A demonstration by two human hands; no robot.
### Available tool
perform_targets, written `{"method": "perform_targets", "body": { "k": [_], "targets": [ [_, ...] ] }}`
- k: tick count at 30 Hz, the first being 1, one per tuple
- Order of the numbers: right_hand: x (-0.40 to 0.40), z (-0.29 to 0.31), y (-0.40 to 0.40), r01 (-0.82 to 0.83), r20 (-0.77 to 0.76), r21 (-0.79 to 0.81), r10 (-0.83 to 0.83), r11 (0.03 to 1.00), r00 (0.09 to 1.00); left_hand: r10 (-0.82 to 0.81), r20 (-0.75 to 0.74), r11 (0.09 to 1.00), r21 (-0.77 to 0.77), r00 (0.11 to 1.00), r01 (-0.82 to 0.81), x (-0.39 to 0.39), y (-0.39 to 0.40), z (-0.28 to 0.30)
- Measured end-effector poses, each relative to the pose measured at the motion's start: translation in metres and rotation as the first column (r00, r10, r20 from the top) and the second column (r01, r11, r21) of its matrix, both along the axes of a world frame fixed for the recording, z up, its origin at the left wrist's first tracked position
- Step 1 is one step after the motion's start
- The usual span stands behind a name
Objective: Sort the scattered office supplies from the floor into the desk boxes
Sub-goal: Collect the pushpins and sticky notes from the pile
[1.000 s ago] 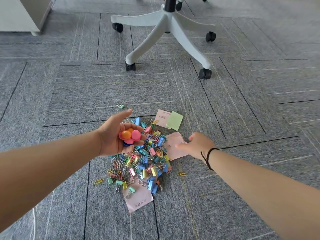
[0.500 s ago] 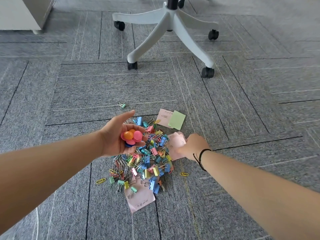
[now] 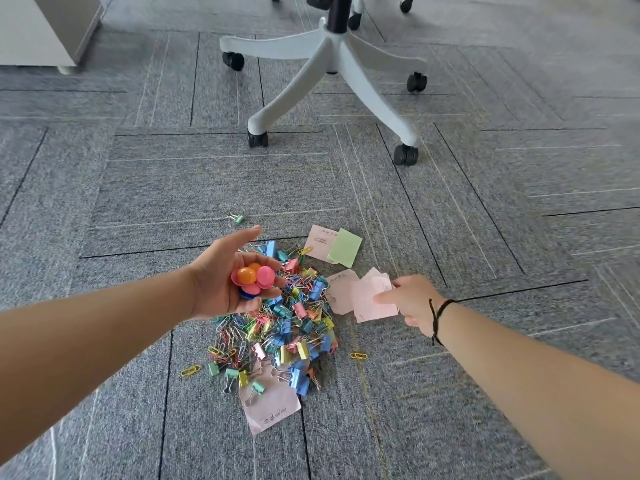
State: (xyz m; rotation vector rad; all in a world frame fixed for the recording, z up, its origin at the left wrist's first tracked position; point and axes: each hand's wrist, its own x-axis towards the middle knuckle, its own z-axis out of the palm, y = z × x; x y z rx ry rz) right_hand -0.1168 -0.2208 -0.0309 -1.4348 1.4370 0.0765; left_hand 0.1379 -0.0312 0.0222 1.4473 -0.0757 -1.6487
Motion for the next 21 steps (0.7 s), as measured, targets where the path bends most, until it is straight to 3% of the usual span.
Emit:
{"method": "perform_targets", "body": {
  "k": [4, 7, 9, 11, 17, 21],
  "targets": [
    [0.01, -0.003, 0.002, -0.108, -0.018, -0.165, 0.106, 0.98, 0.994, 0.001, 0.004, 1.0, 0.013, 1.0, -0.001, 0.0, 0.0, 0.0],
    [0.03, -0.002, 0.012, -0.402, -0.242, -0.313, 0.337, 0.86, 0.91, -0.008, 0.019, 1.0, 0.022, 1.0, 0.008, 0.0, 0.001, -0.001],
    [0.042, -0.005, 0.019, -0.478, -0.344, -0.341, 0.365, 0.81, 0.865, -0.017, 0.031, 1.0, 0.025, 0.999, 0.017, 0.002, 0.003, -0.002],
    [0.051, -0.01, 0.025, -0.479, -0.393, -0.334, 0.342, 0.812, 0.854, -0.022, 0.037, 0.999, 0.029, 0.999, 0.021, 0.004, 0.005, -0.003],
    [0.06, -0.01, 0.017, -0.413, -0.354, -0.135, 0.346, 0.9, 0.869, 0.002, 0.013, 0.999, 0.039, 1.0, -0.003, 0.007, 0.006, -0.006],
    [0.054, -0.017, 0.008, -0.303, -0.235, -0.058, 0.282, 0.951, 0.93, 0.004, 0.011, 0.999, 0.037, 1.0, -0.004, 0.007, 0.004, -0.009]
  ]
}}
